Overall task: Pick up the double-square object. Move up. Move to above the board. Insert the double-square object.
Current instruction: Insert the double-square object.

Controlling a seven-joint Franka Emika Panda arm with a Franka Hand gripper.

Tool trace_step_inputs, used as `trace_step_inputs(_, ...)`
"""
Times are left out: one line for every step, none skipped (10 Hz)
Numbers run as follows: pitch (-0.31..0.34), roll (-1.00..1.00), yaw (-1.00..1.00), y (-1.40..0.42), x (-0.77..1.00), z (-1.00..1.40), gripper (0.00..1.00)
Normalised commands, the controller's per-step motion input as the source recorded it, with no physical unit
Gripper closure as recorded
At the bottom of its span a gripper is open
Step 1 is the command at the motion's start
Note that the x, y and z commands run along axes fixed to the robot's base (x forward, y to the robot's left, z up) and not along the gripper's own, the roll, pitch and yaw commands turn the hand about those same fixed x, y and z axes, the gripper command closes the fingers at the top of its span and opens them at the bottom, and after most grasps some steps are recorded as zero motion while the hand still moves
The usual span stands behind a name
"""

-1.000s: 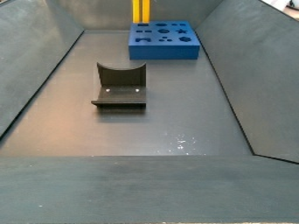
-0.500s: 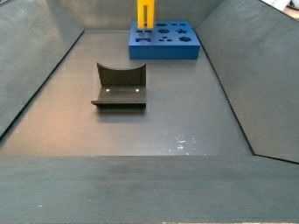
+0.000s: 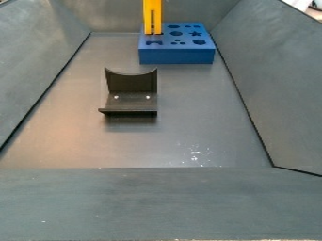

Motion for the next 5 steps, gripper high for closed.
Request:
trace_step_inputs(0.084,0.00,-0.06,0.01,-0.53,-0.19,1.00)
trace_step_inputs(0.063,0.00,-0.07,0.05,-0.47,-0.14,1.00)
trace_step_inputs(0.000,0.00,-0.02,0.01,-0.27,-0.10,1.00)
trace_step_inputs(-0.001,0.00,0.00,0.00,-0.12,-0.16,1.00)
trace_step_inputs(-0.027,0.00,-0.01,0.00,0.00,-0.25,1.00)
